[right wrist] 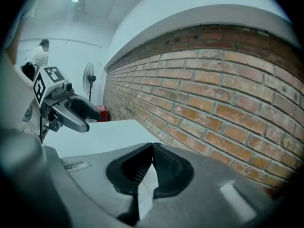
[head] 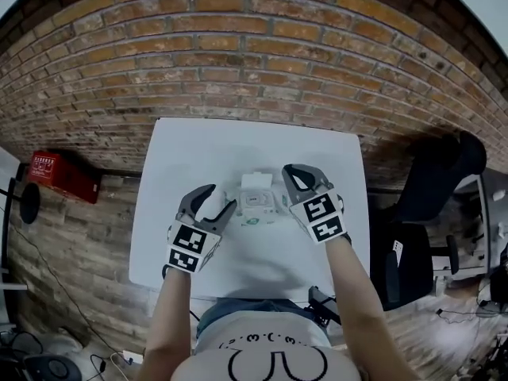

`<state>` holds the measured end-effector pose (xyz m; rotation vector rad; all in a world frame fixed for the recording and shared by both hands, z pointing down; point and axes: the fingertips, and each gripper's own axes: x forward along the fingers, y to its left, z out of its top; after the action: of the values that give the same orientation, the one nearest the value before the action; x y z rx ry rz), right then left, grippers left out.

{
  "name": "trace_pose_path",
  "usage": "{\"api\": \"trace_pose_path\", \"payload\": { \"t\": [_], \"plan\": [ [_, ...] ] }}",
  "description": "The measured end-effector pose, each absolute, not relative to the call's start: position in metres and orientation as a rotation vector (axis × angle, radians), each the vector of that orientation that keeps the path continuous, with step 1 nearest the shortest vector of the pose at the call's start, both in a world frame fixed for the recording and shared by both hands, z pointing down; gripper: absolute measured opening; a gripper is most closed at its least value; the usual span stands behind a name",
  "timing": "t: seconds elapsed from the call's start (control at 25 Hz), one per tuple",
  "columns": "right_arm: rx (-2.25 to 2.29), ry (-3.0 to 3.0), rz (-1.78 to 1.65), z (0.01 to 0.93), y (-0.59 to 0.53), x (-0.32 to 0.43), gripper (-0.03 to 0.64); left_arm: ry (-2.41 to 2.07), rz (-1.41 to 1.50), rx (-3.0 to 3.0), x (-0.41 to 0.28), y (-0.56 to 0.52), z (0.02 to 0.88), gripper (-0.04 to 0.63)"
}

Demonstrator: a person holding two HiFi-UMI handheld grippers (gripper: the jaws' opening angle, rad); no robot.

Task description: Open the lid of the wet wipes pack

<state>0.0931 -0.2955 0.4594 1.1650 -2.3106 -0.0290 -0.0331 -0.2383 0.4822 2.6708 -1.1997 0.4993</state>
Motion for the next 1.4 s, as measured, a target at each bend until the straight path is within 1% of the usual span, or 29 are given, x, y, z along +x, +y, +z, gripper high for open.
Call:
{"api": "trace_pose_path", "payload": {
  "t": [0.36,0.52,0.6,0.76,1.16,1.4],
  "plan": [
    [1.49,-2.4,-0.052,0.392,-0.248,0.13,0.002,-1.415,0.212,2.732,-0.048,-0.241,0.409,0.227],
    [1.51,-2.412,-0.143,0.371,-0.236,0.131,0.002,-1.519,0.169,2.75,-0.053,-0.242,0.384,0.216],
    [1.518,-2.411,-0.19,0.361,-0.232,0.133,0.002,-1.593,0.137,2.739,-0.058,-0.243,0.373,0.17],
    [1.556,-2.427,-0.241,0.345,-0.226,0.138,0.002,-1.737,0.057,2.7,-0.073,-0.242,0.352,-0.002],
    [1.597,-2.459,-0.297,0.318,-0.219,0.138,0.002,-1.788,0.025,2.695,-0.077,-0.239,0.331,-0.002],
    [1.616,-2.465,-0.272,0.317,-0.219,0.14,0.002,-1.791,0.036,2.718,-0.074,-0.238,0.326,-0.002]
  ]
}}
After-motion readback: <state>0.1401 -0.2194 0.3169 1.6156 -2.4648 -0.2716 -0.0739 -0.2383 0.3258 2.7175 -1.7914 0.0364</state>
